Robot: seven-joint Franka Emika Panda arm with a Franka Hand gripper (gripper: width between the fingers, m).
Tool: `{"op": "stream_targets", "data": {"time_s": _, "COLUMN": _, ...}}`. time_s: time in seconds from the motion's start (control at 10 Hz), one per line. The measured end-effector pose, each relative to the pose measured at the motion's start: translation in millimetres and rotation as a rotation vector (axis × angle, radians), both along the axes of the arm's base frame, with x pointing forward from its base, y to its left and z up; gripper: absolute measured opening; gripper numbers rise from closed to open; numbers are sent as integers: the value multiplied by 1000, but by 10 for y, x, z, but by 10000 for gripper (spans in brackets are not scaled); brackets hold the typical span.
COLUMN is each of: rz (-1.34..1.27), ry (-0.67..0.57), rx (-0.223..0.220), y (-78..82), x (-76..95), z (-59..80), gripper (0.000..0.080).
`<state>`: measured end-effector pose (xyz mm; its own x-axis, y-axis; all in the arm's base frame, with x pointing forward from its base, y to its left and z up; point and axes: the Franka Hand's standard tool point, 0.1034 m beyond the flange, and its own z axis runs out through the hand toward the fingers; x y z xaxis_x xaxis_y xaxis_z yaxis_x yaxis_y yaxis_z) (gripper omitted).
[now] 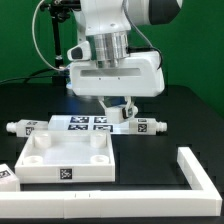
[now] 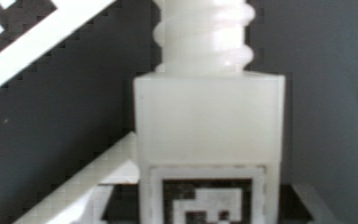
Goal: Assemble one leg
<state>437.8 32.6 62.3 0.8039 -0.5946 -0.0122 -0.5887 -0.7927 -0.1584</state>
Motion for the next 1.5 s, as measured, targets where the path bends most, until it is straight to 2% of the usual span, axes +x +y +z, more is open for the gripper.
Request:
{"op": "stream_targets", "data": {"time_s": 0.2, "rz": 0, "ry": 1, "rx": 0, "y": 0, "x": -4, "z": -5, "gripper": 282}}
{"op": "stream_targets", "data": {"time_s": 0.3, "rz": 39, "ry": -1, "rx": -4, "y": -50, "x": -58, "z": -5, "gripper": 282}}
{"op": "stream_targets", "data": {"time_s": 0.5, "rz": 54, "ry": 20, "rx": -6, "y": -359, "x": -467, "z": -65, "gripper": 282}}
{"op": "stream_targets", "data": {"time_s": 0.6, "rz": 52, "ry": 15, "rx": -41, "y": -449, "x": -671, "z": -128, "gripper": 282}}
{"op": "stream_targets", "data": {"time_s": 0.8, "rz": 68, "ry": 13, "rx": -64, "y": -287, "x": -696, "z": -201, "gripper": 282}}
{"op": "stream_targets", "data": {"time_s": 0.9, "rz": 138, "ry": 18, "rx": -85, "y": -115, "x": -704, "z": -319, "gripper": 282}}
{"op": "stream_targets", "data": {"time_s": 1.0, "rz": 212, "ry": 27, "rx": -94, "y": -20, "x": -725, "z": -416, "gripper": 282}}
{"op": "stream_targets", "data": {"time_s": 1.1, "rz": 243, "ry": 25, "rx": -95, "y": -19, "x": -693, "z": -433, "gripper": 282}}
{"op": "stream_targets", "data": {"time_s": 1.5, "rz": 232, "ry": -17, "rx": -98, "y": -147, "x": -528, "z": -298, "gripper": 282}}
